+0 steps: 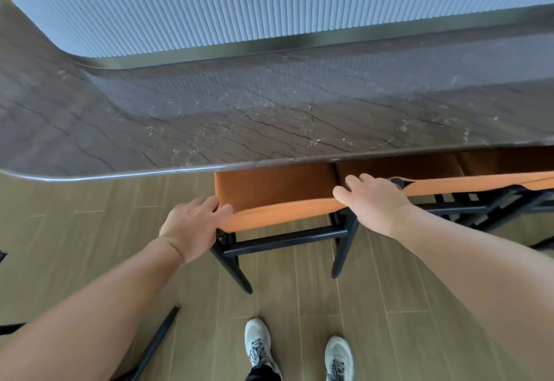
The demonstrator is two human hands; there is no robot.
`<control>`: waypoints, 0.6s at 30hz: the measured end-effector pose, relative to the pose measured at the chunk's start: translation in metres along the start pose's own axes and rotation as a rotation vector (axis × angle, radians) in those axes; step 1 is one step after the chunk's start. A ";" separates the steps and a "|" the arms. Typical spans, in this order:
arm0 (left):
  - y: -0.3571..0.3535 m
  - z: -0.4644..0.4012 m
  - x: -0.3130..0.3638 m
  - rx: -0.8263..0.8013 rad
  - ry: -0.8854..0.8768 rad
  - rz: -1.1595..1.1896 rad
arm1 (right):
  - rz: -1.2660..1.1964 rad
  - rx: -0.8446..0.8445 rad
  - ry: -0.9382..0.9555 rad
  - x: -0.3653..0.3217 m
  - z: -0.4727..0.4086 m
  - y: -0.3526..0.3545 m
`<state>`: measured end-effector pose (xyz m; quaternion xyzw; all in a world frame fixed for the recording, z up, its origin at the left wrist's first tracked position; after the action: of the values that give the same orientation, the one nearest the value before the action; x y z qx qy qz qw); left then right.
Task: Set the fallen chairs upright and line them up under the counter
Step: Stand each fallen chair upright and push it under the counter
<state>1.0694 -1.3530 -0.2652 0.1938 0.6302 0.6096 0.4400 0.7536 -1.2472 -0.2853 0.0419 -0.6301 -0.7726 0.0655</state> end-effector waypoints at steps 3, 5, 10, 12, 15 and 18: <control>0.000 -0.012 -0.025 -0.011 0.000 -0.009 | -0.030 0.057 -0.025 -0.005 -0.010 0.007; -0.003 -0.018 -0.040 -0.020 0.009 -0.024 | -0.043 0.081 -0.031 -0.009 -0.019 0.011; -0.009 -0.028 -0.076 0.013 -0.008 -0.050 | -0.079 0.112 -0.019 -0.023 -0.040 0.015; -0.012 -0.031 -0.088 0.026 -0.039 -0.051 | -0.089 0.133 -0.016 -0.028 -0.048 0.018; -0.014 -0.034 -0.105 0.052 -0.068 -0.048 | -0.109 0.140 -0.025 -0.037 -0.060 0.020; -0.018 -0.037 -0.122 0.071 -0.090 -0.061 | -0.078 0.152 -0.021 -0.047 -0.070 0.024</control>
<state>1.1115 -1.4736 -0.2479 0.2172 0.6366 0.5639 0.4791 0.8119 -1.3122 -0.2765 0.0630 -0.6854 -0.7250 0.0256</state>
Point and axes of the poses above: each hand's wrist, its own z-axis away from the middle knuckle, its own y-axis out of the back of the hand, x = y × z, the point moved 3 cm from there along -z, towards the middle knuckle, and after that the axes turned 9 degrees about -z, right-handed, at the moved point
